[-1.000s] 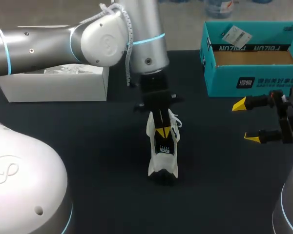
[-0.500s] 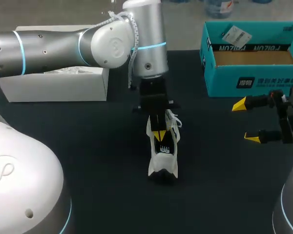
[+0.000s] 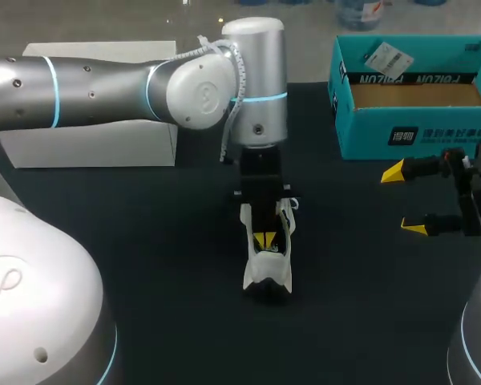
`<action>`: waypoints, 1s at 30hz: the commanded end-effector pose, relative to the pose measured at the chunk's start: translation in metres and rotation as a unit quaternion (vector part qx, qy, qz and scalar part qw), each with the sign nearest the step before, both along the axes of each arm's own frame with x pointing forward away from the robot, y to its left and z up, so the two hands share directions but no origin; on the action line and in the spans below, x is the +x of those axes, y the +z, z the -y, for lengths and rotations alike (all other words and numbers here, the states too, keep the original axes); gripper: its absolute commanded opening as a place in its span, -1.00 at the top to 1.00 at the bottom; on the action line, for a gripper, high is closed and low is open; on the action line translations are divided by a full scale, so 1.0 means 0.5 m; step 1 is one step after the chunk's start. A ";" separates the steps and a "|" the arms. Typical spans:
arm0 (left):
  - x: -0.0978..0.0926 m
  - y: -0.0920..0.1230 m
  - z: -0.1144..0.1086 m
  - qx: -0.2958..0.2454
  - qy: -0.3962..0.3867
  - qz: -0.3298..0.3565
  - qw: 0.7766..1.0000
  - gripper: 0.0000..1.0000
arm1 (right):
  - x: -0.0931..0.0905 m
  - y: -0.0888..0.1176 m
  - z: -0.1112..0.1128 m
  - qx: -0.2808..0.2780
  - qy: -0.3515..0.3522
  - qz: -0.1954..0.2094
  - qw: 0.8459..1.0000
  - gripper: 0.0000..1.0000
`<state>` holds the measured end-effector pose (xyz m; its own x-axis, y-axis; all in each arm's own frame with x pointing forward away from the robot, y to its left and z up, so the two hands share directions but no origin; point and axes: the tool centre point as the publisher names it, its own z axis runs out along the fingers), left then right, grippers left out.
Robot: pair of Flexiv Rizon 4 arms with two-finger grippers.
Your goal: Take the shoe out of the shoebox, open the shoe tongue, remove and reinsert the insole, then place the shoe into the shoebox
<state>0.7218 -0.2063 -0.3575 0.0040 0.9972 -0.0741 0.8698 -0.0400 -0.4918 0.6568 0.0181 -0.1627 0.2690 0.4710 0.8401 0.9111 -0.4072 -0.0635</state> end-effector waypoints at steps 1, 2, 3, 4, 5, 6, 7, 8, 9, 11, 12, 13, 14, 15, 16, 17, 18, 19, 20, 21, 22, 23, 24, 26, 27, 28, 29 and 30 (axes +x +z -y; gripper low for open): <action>-0.019 -0.030 0.005 0.008 0.011 0.010 1.000 1.00 | -0.021 0.004 0.003 -0.002 -0.006 0.003 1.000 -1.00; -0.021 -0.037 0.004 0.010 0.015 0.021 1.000 1.00 | -0.021 0.004 0.003 -0.002 -0.006 0.003 1.000 -1.00; -0.021 -0.043 0.005 0.012 0.023 0.026 0.999 1.00 | -0.021 0.004 0.003 -0.002 -0.006 0.003 1.000 -1.00; -0.023 -0.048 0.004 0.013 0.021 0.020 0.999 1.00 | -0.021 0.004 0.003 -0.002 -0.006 0.003 1.000 -1.00; -0.025 -0.053 0.005 0.010 0.028 0.025 0.999 1.00 | -0.021 0.004 0.003 -0.002 -0.006 0.003 1.000 -1.00; -0.025 -0.058 0.006 0.012 0.031 0.031 0.999 1.00 | -0.021 0.004 0.003 -0.002 -0.006 0.003 1.000 -1.00; -0.026 -0.063 0.006 0.011 0.033 0.040 0.999 1.00 | -0.021 0.004 0.003 -0.002 -0.006 0.003 1.000 -1.00; -0.026 -0.067 0.007 0.004 0.043 0.047 0.998 1.00 | -0.021 0.004 0.003 -0.002 -0.006 0.003 1.000 -1.00; -0.026 -0.070 0.008 0.003 0.047 0.052 0.998 1.00 | -0.021 0.004 0.003 -0.002 -0.006 0.003 1.000 -1.00; -0.025 -0.076 0.008 -0.007 0.061 0.069 0.996 1.00 | -0.021 0.004 0.003 -0.002 -0.006 0.003 1.000 -1.00; -0.025 -0.077 0.006 -0.004 0.061 0.073 0.995 1.00 | -0.021 0.004 0.003 -0.002 -0.006 0.003 1.000 -1.00; -0.027 -0.075 0.004 -0.005 0.063 0.077 0.995 1.00 | -0.021 0.004 0.003 -0.002 -0.006 0.003 1.000 -1.00; -0.027 -0.067 0.003 -0.008 0.066 0.080 0.995 1.00 | -0.021 0.004 0.003 -0.002 -0.006 0.003 1.000 -1.00; -0.027 -0.058 0.002 -0.011 0.068 0.084 0.994 1.00 | -0.021 0.004 0.003 -0.002 -0.006 0.003 1.000 -1.00; -0.025 -0.049 0.001 -0.012 0.069 0.085 0.994 1.00 | -0.021 0.004 0.003 -0.002 -0.006 0.003 1.000 -1.00; -0.025 -0.039 0.000 -0.018 0.069 0.095 0.993 1.00 | -0.021 0.004 0.003 -0.002 -0.006 0.003 1.000 -1.00; -0.023 -0.031 -0.001 -0.021 0.068 0.102 0.992 1.00 | -0.021 0.004 0.003 -0.002 -0.006 0.003 1.000 -1.00; -0.022 -0.026 -0.001 -0.019 0.067 0.109 0.992 1.00 | -0.021 0.004 0.003 -0.002 -0.006 0.003 1.000 -1.00; -0.020 -0.024 -0.002 -0.016 0.067 0.115 0.991 1.00 | -0.021 0.004 0.003 -0.002 -0.006 0.003 1.000 -1.00; -0.017 -0.023 -0.002 -0.016 0.066 0.116 0.991 1.00 | -0.021 0.004 0.003 -0.002 -0.006 0.003 1.000 -1.00; -0.016 -0.023 -0.002 -0.011 0.058 0.108 0.992 1.00 | -0.021 0.004 0.003 -0.002 -0.006 0.003 1.000 -1.00; -0.016 -0.027 -0.002 -0.007 0.049 0.107 0.993 1.00 | -0.021 0.004 0.003 -0.002 -0.006 0.003 1.000 -1.00; -0.016 -0.031 -0.002 -0.002 0.036 0.108 0.994 1.00 | -0.021 0.004 0.003 -0.002 -0.006 0.003 1.000 -1.00; -0.024 -0.039 -0.003 0.007 0.006 0.104 0.995 1.00 | -0.021 0.004 0.003 -0.002 -0.006 0.003 1.000 -1.00; -0.025 -0.042 -0.002 0.007 0.002 0.105 0.994 1.00 | -0.021 0.004 0.003 -0.002 -0.006 0.003 1.000 -1.00; -0.029 -0.047 -0.001 0.005 -0.005 0.097 0.995 1.00 | -0.021 0.004 0.003 -0.002 -0.006 0.003 1.000 -1.00; -0.032 -0.052 0.002 0.001 -0.001 0.094 0.996 1.00 | -0.021 0.004 0.003 -0.002 -0.006 0.003 1.000 -1.00; -0.034 -0.058 0.004 0.002 -0.004 0.094 0.996 1.00 | -0.021 0.004 0.003 -0.002 -0.006 0.003 1.000 -1.00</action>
<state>0.7025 -0.2005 -0.3755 0.0205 0.9969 -0.0756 0.9499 -0.0430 -0.3096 0.6568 0.0181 -0.1627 0.2689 0.4710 0.8401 0.9112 -0.4071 -0.0634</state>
